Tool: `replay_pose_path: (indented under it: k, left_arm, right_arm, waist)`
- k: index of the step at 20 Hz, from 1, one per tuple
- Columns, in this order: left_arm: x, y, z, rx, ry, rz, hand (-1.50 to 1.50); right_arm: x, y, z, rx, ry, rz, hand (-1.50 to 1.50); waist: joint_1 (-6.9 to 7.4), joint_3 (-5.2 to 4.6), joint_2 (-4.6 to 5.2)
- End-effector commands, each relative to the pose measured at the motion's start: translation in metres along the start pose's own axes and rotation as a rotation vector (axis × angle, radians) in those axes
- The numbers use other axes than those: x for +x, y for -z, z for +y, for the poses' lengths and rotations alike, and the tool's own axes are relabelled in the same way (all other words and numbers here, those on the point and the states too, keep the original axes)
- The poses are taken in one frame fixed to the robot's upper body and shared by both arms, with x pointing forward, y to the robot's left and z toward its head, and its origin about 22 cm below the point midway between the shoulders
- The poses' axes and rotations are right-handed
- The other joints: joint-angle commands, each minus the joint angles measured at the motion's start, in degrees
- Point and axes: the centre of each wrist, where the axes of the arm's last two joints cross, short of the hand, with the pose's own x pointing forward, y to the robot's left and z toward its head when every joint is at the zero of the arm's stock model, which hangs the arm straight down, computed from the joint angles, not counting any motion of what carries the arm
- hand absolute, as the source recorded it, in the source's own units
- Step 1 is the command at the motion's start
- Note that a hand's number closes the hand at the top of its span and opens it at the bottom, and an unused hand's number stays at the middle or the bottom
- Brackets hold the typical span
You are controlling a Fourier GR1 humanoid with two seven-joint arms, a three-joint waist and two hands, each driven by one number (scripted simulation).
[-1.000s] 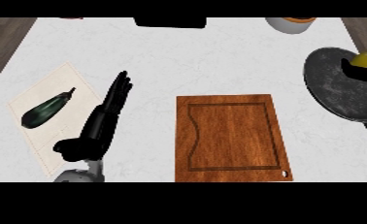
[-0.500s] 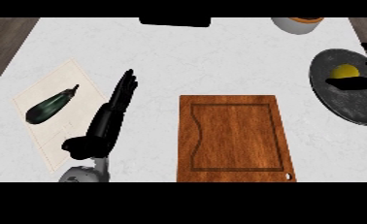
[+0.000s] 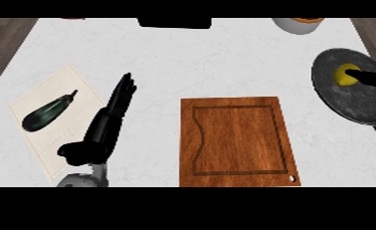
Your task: Pick the lemon from the cutting board and place it in the pan
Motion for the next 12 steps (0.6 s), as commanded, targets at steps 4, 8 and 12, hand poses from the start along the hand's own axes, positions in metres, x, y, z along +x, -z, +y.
replay_pose_path:
  k: [4,8,12]
  left_arm:
    - [0.006,0.021,0.002,0.038,-0.002,0.003,0.00]
    - [-0.003,-0.002,0.015,0.049,0.009,0.026,0.00]
    - [-0.009,0.003,0.001,0.028,0.003,0.017,0.00]
  right_arm:
    - [-0.029,-0.002,-0.054,0.034,0.237,-0.023,-1.50]
    - [-0.067,-0.025,-0.073,0.170,0.338,-0.008,-1.50]
    - [-0.087,-0.040,-0.092,0.230,0.347,-0.066,-1.50]
  waist:
    - [-2.15,-0.15,-0.61]
    - [-2.18,-0.19,-0.91]
    - [-2.06,-0.17,-0.71]
